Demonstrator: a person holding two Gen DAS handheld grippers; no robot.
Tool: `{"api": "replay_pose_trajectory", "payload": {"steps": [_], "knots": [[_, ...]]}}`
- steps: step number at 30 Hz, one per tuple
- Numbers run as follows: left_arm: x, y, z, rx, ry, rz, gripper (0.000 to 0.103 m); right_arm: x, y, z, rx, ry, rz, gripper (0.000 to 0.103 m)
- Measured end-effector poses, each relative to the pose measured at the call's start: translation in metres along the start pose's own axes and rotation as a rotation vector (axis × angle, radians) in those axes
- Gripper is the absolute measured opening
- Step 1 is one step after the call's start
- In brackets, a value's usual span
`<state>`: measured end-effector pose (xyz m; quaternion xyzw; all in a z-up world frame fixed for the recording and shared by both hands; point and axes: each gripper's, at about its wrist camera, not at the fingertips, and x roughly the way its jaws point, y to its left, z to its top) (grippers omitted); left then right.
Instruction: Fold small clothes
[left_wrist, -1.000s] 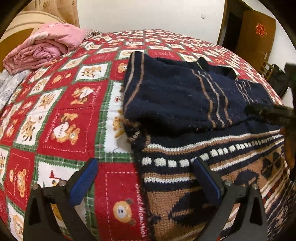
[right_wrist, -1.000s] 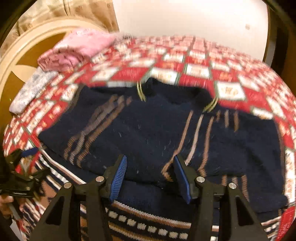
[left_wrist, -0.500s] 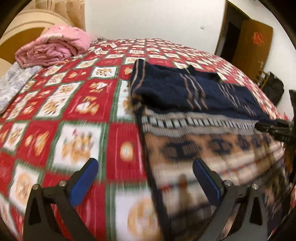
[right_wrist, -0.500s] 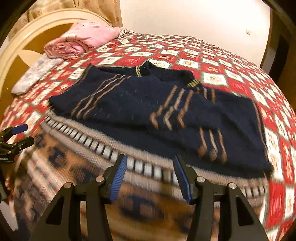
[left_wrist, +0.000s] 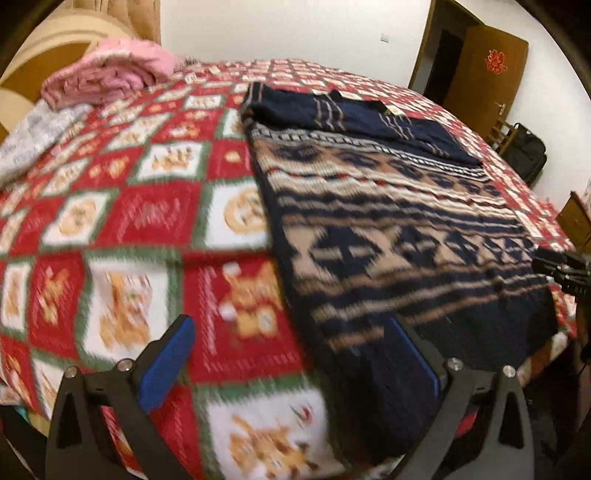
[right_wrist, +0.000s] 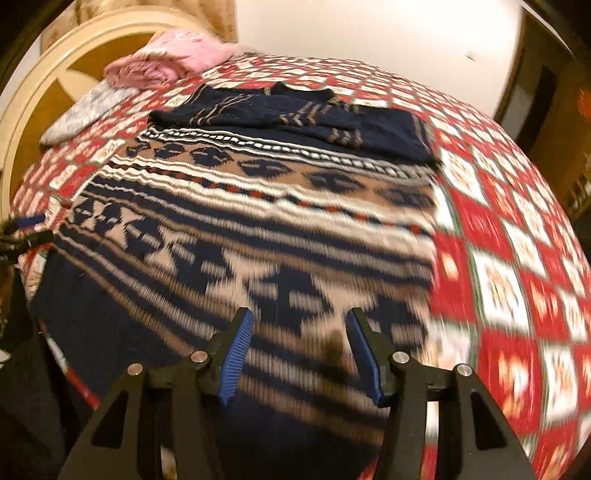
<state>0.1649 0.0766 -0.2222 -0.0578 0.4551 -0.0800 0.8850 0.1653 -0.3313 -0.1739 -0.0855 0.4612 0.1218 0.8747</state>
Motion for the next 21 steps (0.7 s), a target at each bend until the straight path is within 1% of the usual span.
{"api": "replay_pose_trajectory", "payload": {"steps": [2, 4, 5, 6, 8, 12, 15, 16, 18, 21], "knots": [[0.002, -0.003, -0.007, -0.008, 0.011, -0.016, 0.103, -0.008, -0.003, -0.011, 0.022, -0.009, -0.025, 0.054], [0.007, -0.008, -0.015, -0.001, 0.029, -0.013, 0.1, -0.013, -0.005, -0.022, 0.038, -0.006, -0.041, 0.054], [0.009, -0.01, -0.019, 0.002, 0.039, -0.023, 0.099, -0.013, -0.006, -0.027, 0.05, -0.001, -0.05, 0.054], [0.012, -0.013, -0.022, 0.007, 0.049, -0.017, 0.099, -0.013, -0.007, -0.033, 0.064, 0.006, -0.056, 0.054], [0.01, -0.021, -0.027, 0.044, 0.042, 0.017, 0.098, -0.009, -0.008, -0.046, 0.082, 0.037, -0.069, 0.054], [0.007, -0.035, -0.038, 0.092, 0.055, 0.019, 0.093, -0.012, -0.004, -0.067, 0.1, 0.036, -0.096, 0.054], [0.003, -0.042, -0.046, 0.119, 0.058, 0.018, 0.086, -0.016, -0.003, -0.078, 0.13, 0.039, -0.084, 0.054], [0.001, -0.045, -0.048, 0.128, 0.06, 0.004, 0.079, -0.019, -0.005, -0.083, 0.146, 0.032, -0.076, 0.054], [-0.001, -0.046, -0.049, 0.124, 0.073, -0.026, 0.072, -0.023, -0.009, -0.091, 0.176, 0.021, -0.058, 0.053], [-0.002, -0.047, -0.048, 0.103, 0.093, -0.079, 0.067, -0.03, -0.02, -0.1, 0.243, 0.012, -0.011, 0.047]]}}
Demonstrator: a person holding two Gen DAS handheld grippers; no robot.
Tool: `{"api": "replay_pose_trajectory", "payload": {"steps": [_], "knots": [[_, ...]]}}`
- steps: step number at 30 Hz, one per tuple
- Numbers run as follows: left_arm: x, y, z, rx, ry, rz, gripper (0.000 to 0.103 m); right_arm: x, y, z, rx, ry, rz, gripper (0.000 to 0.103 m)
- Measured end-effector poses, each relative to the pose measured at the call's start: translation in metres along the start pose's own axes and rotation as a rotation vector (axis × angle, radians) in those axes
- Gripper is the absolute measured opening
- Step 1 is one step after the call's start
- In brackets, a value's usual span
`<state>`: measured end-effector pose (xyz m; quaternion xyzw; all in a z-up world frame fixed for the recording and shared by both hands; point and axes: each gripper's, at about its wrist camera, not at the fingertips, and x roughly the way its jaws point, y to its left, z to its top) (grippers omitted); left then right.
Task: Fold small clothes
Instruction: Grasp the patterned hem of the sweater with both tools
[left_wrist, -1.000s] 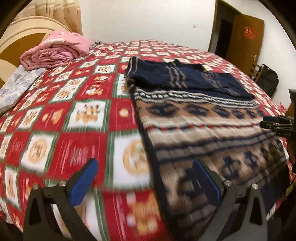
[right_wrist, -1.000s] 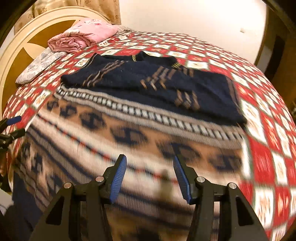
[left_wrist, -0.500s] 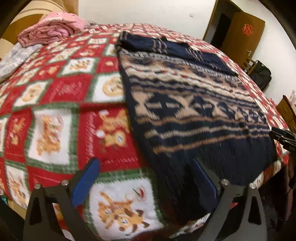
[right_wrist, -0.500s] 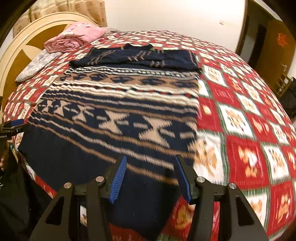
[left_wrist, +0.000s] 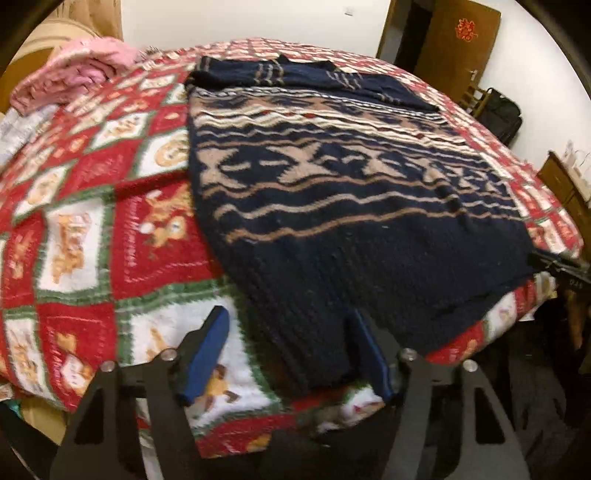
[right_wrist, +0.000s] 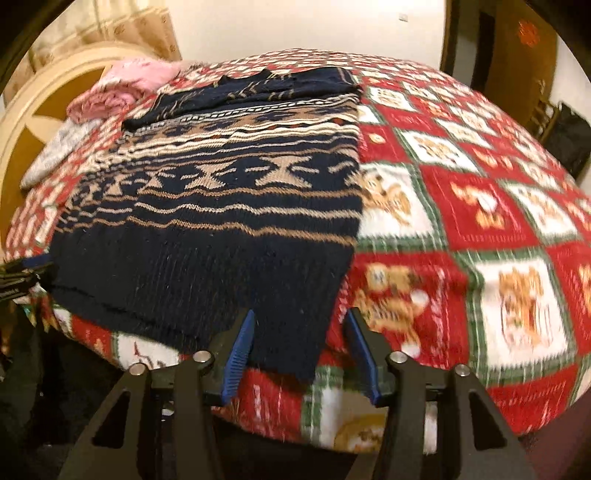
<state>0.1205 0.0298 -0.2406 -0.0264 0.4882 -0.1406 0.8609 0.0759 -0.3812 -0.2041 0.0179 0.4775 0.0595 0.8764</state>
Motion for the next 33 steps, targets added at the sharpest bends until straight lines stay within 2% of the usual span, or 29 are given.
{"api": "replay_pose_trajectory", "payload": {"steps": [3, 7, 9, 12, 14, 15, 16, 20, 23, 26, 27, 29, 30, 33], "knots": [[-0.001, 0.001, -0.002, -0.041, 0.013, -0.067, 0.066, -0.005, -0.011, -0.004, 0.061, 0.003, 0.059, 0.046], [-0.002, 0.007, -0.002, -0.097, 0.015, -0.119, 0.066, -0.005, -0.015, -0.006, 0.112, -0.005, 0.122, 0.046], [0.0, 0.011, -0.002, -0.128, 0.016, -0.133, 0.067, -0.001, -0.015, -0.005, 0.14, -0.01, 0.155, 0.046], [0.0, 0.008, -0.002, -0.11, 0.016, -0.122, 0.067, 0.004, -0.014, -0.005, 0.168, -0.014, 0.171, 0.045], [0.0, 0.007, -0.003, -0.095, 0.015, -0.12, 0.06, 0.006, -0.011, -0.005, 0.164, -0.017, 0.167, 0.037], [0.0, 0.006, -0.003, -0.087, 0.022, -0.129, 0.046, 0.007, -0.011, -0.005, 0.163, -0.015, 0.167, 0.035], [0.001, 0.006, -0.003, -0.086, 0.03, -0.133, 0.038, 0.008, -0.012, -0.006, 0.168, -0.017, 0.171, 0.034], [0.002, 0.013, -0.002, -0.122, 0.031, -0.165, 0.038, 0.011, -0.02, -0.006, 0.235, -0.015, 0.225, 0.024], [0.003, 0.015, -0.003, -0.139, 0.023, -0.177, 0.038, 0.014, -0.02, -0.008, 0.238, -0.005, 0.224, 0.016], [0.002, 0.016, -0.005, -0.154, 0.018, -0.176, 0.038, 0.013, -0.014, -0.009, 0.211, 0.001, 0.224, 0.015], [0.002, 0.016, -0.005, -0.16, 0.016, -0.175, 0.036, 0.013, -0.013, -0.009, 0.203, 0.003, 0.227, 0.015], [0.001, 0.019, -0.005, -0.169, 0.013, -0.196, 0.025, 0.013, -0.01, -0.009, 0.187, 0.0, 0.216, 0.014], [0.001, 0.022, -0.005, -0.18, 0.014, -0.216, 0.014, 0.013, -0.011, -0.009, 0.186, -0.002, 0.212, 0.012], [0.001, 0.028, -0.005, -0.21, 0.003, -0.264, 0.013, 0.013, -0.012, -0.009, 0.191, -0.008, 0.219, 0.011]]}}
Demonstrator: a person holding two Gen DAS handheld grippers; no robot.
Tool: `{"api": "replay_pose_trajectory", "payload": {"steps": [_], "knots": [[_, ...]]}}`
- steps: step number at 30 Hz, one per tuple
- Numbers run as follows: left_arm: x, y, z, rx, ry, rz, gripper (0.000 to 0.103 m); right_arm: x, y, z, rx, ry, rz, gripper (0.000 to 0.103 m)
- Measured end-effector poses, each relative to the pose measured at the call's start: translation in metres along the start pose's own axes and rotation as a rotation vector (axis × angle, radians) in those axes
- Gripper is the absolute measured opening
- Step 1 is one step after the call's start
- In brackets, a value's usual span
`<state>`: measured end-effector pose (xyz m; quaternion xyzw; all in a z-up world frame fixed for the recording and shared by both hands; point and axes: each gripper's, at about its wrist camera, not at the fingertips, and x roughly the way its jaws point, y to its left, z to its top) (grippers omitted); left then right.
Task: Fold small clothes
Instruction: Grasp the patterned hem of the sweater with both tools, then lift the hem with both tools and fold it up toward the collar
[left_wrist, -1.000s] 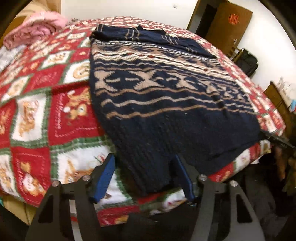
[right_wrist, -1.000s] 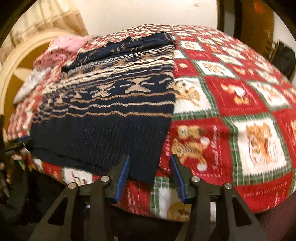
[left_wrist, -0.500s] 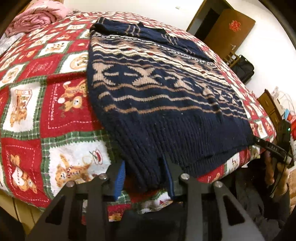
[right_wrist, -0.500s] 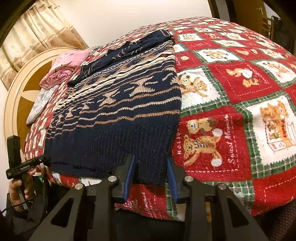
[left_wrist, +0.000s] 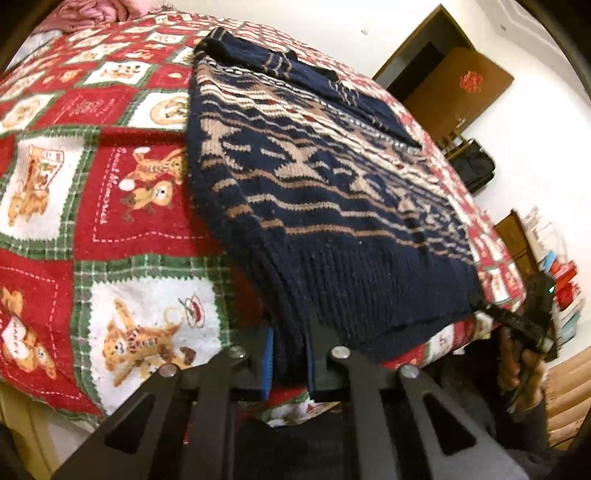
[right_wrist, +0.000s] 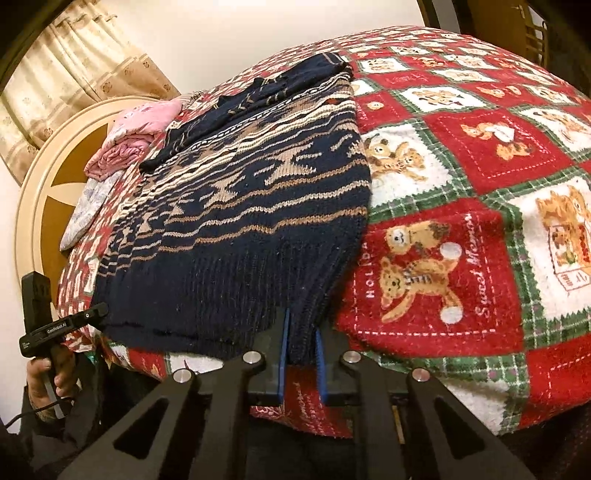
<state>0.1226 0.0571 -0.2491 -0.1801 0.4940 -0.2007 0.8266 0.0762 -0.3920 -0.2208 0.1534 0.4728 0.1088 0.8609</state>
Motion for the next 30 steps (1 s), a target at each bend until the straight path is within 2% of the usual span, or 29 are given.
{"api": "replay_pose_trajectory", "payload": {"steps": [6, 14, 19, 23, 30], "knots": [[-0.006, -0.007, 0.002, 0.041, -0.022, -0.004, 0.011, -0.008, 0.003, 0.001, -0.027, -0.017, 0.005, 0.009], [-0.025, 0.003, 0.011, -0.01, -0.096, -0.094, 0.011, -0.019, -0.007, 0.004, 0.028, -0.042, 0.078, 0.009], [-0.028, -0.003, 0.012, 0.02, -0.124, -0.064, 0.011, -0.032, -0.007, 0.006, 0.029, -0.09, 0.096, 0.009], [-0.04, -0.01, 0.018, 0.049, -0.182, -0.057, 0.011, -0.043, 0.001, 0.009, 0.01, -0.144, 0.126, 0.009], [-0.056, -0.009, 0.055, 0.04, -0.266, -0.062, 0.011, -0.052, 0.018, 0.043, -0.02, -0.206, 0.144, 0.009]]}}
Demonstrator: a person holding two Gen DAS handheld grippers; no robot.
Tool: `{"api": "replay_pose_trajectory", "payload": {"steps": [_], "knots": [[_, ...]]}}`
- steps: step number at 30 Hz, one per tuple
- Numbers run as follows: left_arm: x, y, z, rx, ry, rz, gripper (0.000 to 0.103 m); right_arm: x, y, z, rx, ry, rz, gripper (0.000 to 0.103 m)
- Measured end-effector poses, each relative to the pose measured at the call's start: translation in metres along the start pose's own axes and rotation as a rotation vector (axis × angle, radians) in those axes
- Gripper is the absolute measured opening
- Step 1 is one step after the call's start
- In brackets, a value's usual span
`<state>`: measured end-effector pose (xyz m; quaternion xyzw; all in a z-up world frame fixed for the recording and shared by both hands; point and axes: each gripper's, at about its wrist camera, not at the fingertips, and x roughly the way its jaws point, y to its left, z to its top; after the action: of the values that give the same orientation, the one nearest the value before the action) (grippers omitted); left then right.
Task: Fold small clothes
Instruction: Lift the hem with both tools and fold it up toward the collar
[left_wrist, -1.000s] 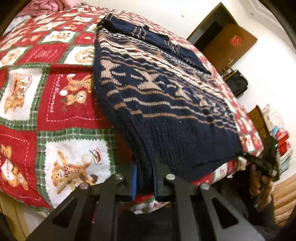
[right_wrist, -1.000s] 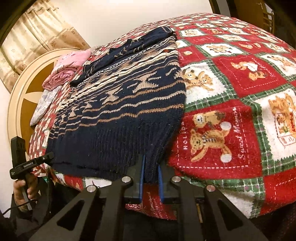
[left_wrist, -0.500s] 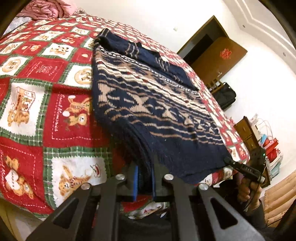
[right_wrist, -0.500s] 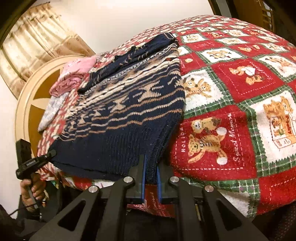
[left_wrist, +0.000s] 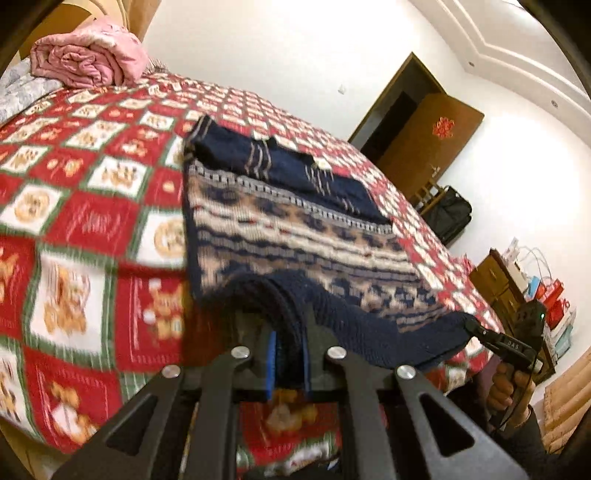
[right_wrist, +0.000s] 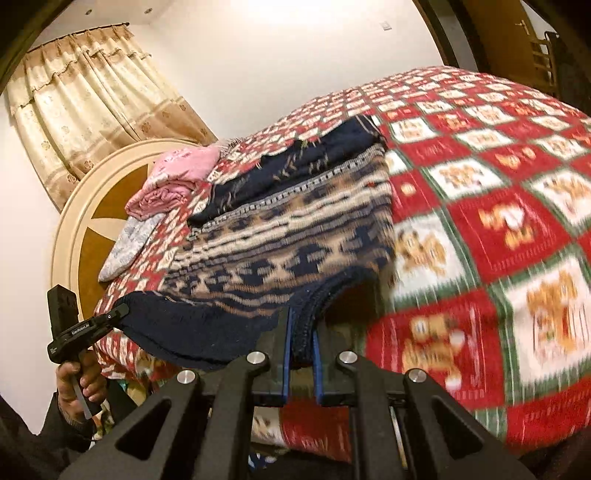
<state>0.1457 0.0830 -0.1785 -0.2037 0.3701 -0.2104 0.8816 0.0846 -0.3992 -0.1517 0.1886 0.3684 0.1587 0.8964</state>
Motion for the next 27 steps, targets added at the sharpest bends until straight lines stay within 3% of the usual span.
{"api": "replay_pose_trajectory", "payload": {"steps": [9, 27], "knots": [[0.016, 0.007, 0.065, -0.04, -0.056, -0.018, 0.011, 0.022, 0.022, 0.081, -0.044, -0.052, -0.021, 0.009], [0.096, 0.038, 0.176, -0.138, -0.021, 0.013, 0.011, 0.117, 0.021, 0.224, -0.079, -0.058, -0.129, 0.009]]}}
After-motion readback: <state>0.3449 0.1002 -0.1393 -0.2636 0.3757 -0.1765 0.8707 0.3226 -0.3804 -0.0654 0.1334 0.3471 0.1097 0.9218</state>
